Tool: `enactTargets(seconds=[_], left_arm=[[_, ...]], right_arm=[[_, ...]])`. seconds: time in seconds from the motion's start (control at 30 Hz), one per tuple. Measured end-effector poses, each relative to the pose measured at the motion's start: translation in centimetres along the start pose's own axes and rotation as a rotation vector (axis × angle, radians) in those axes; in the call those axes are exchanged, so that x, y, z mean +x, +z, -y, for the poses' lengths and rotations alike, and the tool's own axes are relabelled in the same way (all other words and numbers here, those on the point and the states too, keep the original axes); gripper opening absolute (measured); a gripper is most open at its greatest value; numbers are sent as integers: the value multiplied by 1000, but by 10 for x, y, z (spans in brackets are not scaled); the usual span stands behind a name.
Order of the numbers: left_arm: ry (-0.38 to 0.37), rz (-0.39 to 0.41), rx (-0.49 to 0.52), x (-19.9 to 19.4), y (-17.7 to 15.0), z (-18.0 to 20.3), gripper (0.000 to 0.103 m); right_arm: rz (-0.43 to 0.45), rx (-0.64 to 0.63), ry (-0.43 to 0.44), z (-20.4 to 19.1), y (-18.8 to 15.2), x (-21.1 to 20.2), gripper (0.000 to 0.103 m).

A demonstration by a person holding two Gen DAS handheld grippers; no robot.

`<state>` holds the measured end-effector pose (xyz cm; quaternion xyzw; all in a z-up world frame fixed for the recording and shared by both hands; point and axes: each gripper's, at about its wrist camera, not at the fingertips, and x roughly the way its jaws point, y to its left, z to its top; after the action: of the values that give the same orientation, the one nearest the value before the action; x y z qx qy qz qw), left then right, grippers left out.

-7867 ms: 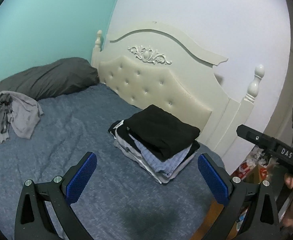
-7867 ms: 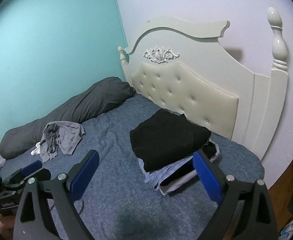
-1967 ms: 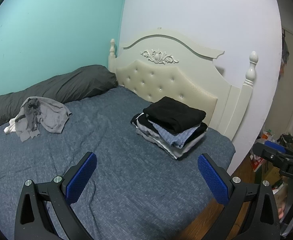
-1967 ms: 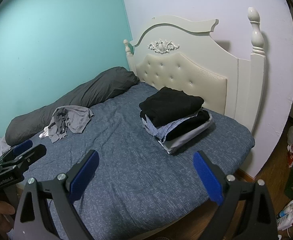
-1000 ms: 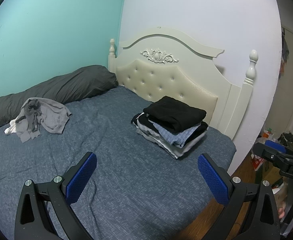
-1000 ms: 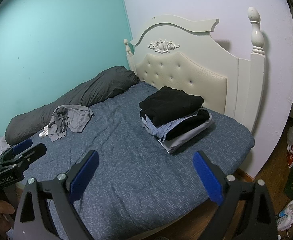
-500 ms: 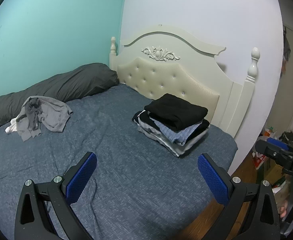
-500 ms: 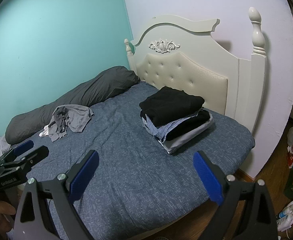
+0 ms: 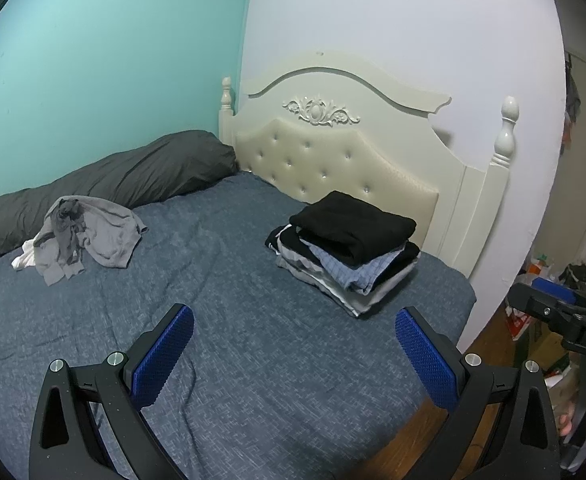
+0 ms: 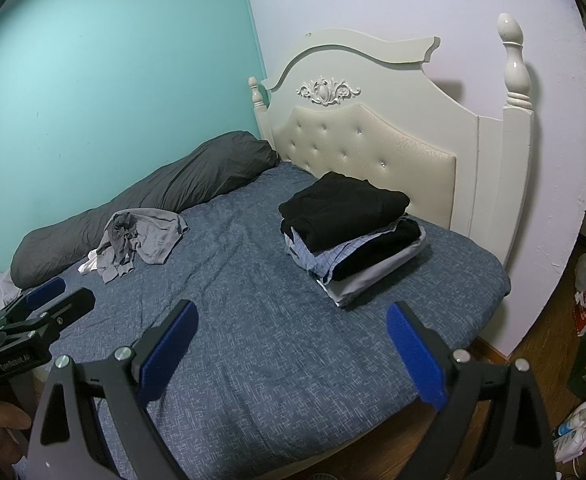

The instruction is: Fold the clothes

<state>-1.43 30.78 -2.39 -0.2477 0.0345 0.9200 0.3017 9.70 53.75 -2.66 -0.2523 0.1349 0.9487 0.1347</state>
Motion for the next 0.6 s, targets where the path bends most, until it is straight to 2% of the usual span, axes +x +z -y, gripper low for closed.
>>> enactTargets(seconds=[0.6], left_arm=[[17,-11,-3,1,0,0,103]], right_arm=[[-3,4,2,-2,-1,0,96]])
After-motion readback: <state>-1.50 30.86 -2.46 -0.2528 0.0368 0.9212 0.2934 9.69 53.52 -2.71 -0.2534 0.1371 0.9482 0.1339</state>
